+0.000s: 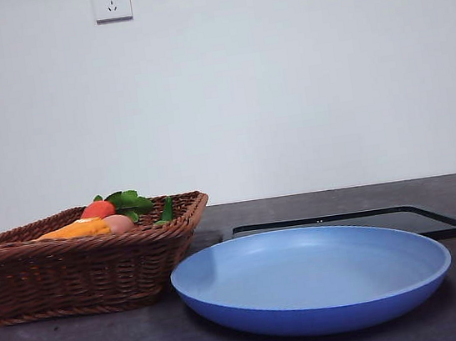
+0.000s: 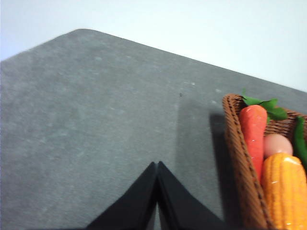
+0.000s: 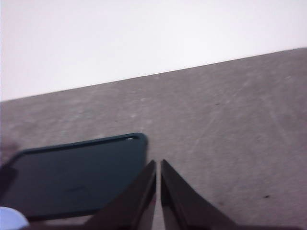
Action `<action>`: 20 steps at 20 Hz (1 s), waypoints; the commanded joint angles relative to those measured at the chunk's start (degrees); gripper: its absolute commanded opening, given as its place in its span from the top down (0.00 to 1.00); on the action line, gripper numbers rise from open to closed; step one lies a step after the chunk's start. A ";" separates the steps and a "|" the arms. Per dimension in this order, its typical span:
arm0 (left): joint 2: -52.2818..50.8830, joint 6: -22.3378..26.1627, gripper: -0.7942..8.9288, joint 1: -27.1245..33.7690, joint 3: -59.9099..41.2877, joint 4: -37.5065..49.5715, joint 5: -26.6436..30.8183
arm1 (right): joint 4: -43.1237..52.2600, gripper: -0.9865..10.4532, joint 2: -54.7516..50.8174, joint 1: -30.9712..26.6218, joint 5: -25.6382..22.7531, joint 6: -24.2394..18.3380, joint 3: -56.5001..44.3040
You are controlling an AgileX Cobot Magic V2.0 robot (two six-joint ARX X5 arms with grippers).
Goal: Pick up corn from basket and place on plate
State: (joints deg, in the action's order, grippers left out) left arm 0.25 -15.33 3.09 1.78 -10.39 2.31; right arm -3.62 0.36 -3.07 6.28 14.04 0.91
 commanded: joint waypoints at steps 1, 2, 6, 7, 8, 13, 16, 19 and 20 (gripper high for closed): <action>-0.07 -4.33 0.91 0.04 -0.96 -0.42 -2.08 | 0.11 0.91 -0.15 -0.07 1.25 6.62 0.59; -0.07 -4.96 0.91 0.04 -0.46 -0.59 -3.17 | -0.04 0.91 -0.15 -0.07 1.75 7.72 1.03; 0.04 -5.60 0.91 0.04 2.58 -1.18 -6.75 | -1.60 0.91 -0.11 -0.09 2.51 9.20 4.13; 0.04 -6.21 0.91 0.04 3.58 -1.84 -6.86 | -2.14 0.91 -0.09 -0.09 2.51 9.35 5.14; 0.17 -6.91 0.91 0.04 4.87 -2.73 -6.84 | -3.04 0.91 -0.09 -0.07 2.51 9.35 6.43; 1.77 -7.43 0.91 0.04 11.58 -7.10 -8.39 | -6.86 0.91 1.49 -0.09 2.54 8.87 13.00; 4.07 -6.64 0.91 0.04 15.82 -9.75 -10.56 | -9.57 0.91 3.96 -0.07 3.50 7.02 17.29; 7.37 -4.09 0.91 0.04 20.26 -12.74 -14.58 | -13.70 0.91 7.43 -0.07 6.82 4.07 21.86; 8.68 -2.95 0.91 0.04 21.84 -13.94 -16.33 | -15.45 0.91 8.74 -0.07 8.31 2.75 23.45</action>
State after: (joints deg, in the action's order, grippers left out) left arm 8.21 -20.75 3.09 22.06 -24.32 -12.67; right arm -18.48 8.38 -3.07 13.67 19.59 23.11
